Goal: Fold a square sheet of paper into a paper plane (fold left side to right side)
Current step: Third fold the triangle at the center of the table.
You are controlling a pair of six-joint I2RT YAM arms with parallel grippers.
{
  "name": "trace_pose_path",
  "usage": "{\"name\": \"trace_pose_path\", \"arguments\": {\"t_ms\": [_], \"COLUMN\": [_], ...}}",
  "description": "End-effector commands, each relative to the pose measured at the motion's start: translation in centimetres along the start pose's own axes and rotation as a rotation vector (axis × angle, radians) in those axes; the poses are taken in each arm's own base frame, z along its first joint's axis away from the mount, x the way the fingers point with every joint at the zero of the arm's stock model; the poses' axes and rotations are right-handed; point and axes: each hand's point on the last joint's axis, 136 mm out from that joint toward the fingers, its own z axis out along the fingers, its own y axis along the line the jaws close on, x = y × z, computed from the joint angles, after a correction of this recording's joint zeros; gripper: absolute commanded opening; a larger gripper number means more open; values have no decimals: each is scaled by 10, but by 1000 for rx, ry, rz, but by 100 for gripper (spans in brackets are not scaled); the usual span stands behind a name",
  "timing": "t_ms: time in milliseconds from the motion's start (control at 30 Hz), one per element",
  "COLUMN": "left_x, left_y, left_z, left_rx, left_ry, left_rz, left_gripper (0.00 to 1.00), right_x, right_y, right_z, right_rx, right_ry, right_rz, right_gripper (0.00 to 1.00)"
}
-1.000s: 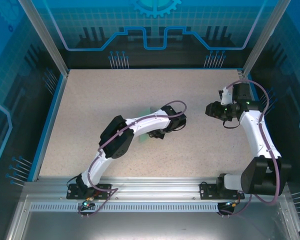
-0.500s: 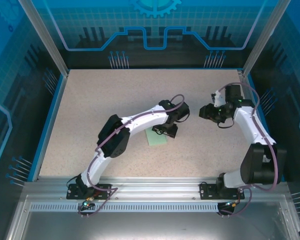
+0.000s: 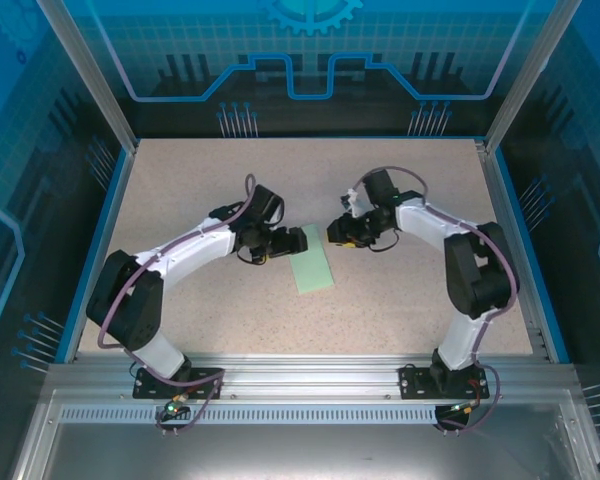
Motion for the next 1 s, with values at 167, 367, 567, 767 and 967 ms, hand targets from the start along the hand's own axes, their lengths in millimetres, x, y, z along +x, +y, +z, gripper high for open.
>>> {"name": "trace_pose_path", "arguments": {"t_ms": [167,367,567,767,967], "left_x": [-2,2,4,5,5], "left_y": [-6,4,10,7,6], "left_z": [17,31,40,47,56], "left_rx": [170,145,125,138,150], "left_ry": [11,37,58,82,106], "left_rz": [-109,-127,-135,-142,-155], "left_gripper": [85,85,84,82,78], "right_x": [-20,-19,-12,-1,2], "right_y": [7,0,-17,-35,-38], "right_z": [43,63,73,77,76], "right_rx": [-43,-78,-28,48,55], "right_ry": [42,88,120,160,165], "right_rz": [-19,3,27,41,41], "right_gripper": [43,42,42,41,41]}}
